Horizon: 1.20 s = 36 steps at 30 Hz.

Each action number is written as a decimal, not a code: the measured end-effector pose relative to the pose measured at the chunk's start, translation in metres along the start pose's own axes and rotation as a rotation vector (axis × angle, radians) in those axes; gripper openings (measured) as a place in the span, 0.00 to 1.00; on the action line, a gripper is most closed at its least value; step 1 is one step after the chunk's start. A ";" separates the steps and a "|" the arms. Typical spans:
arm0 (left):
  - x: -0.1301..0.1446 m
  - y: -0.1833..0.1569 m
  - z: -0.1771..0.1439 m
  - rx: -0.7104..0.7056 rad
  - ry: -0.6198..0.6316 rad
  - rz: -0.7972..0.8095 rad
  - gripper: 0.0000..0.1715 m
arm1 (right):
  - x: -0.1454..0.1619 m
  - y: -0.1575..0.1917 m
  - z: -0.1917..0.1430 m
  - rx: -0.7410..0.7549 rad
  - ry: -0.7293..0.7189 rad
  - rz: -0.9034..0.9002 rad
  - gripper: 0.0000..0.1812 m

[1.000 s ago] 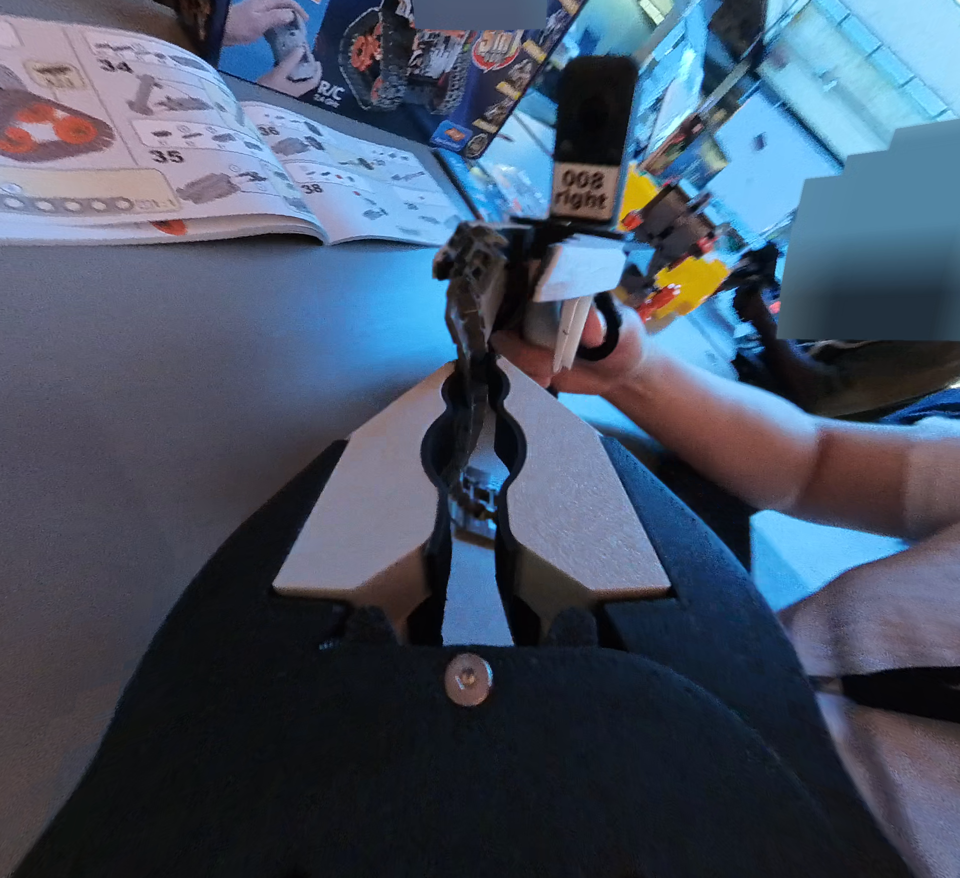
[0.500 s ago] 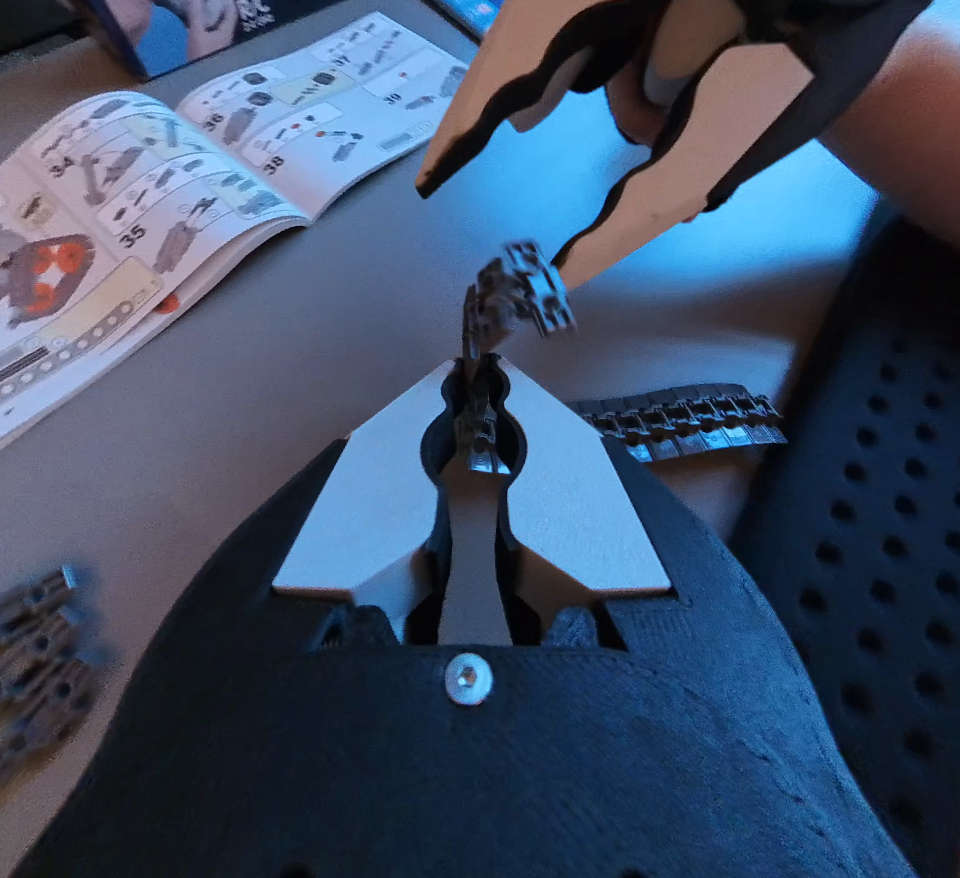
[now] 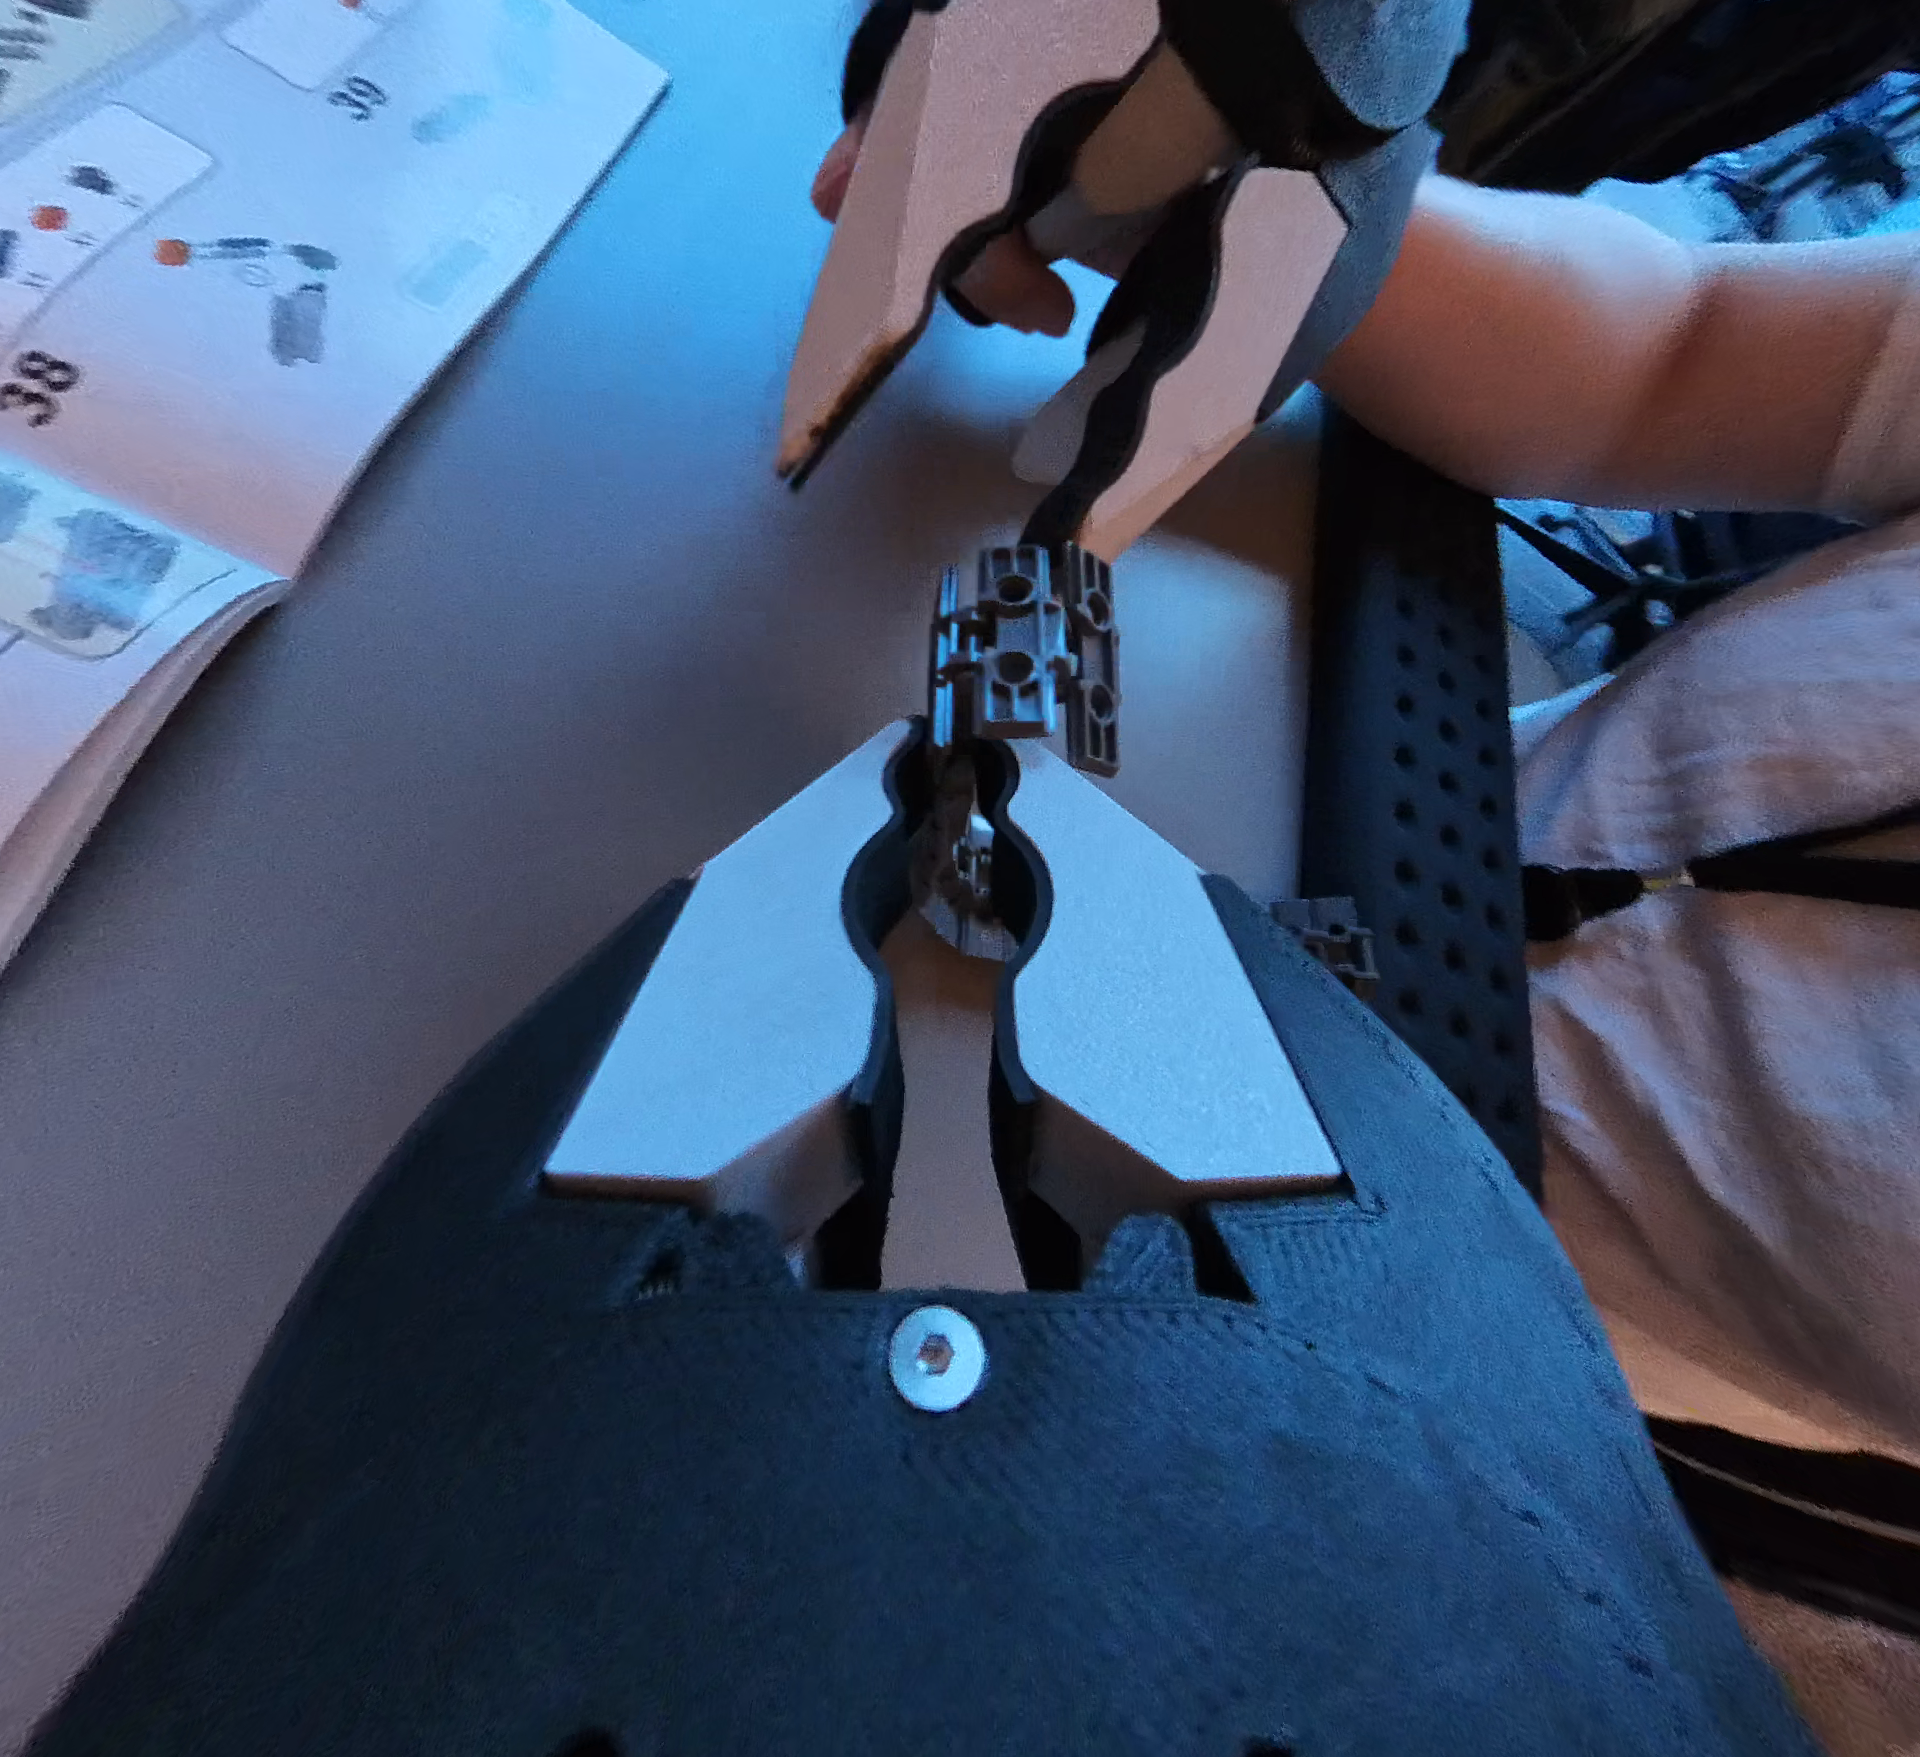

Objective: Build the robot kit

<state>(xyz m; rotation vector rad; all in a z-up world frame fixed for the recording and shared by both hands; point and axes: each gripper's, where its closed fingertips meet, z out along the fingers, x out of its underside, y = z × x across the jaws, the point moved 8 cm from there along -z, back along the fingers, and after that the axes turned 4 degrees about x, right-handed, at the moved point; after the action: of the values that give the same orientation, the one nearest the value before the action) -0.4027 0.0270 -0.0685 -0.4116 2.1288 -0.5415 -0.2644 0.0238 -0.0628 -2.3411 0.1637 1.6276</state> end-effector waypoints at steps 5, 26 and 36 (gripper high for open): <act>-0.003 0.006 0.006 0.180 0.015 -0.101 0.03 | -0.001 0.004 -0.006 -0.008 -0.029 -0.080 0.17; -0.006 0.024 -0.001 0.223 -0.495 -0.390 0.10 | 0.031 -0.023 0.003 -0.367 -0.165 1.042 0.00; 0.000 0.030 0.003 0.166 -0.634 -0.523 0.08 | 0.040 -0.032 0.001 -0.241 -0.263 1.193 0.00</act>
<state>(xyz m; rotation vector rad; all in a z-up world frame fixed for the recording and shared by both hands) -0.4034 0.0515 -0.0855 -0.9199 1.3508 -0.7548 -0.2432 0.0572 -0.0955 -2.2260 1.6219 2.4968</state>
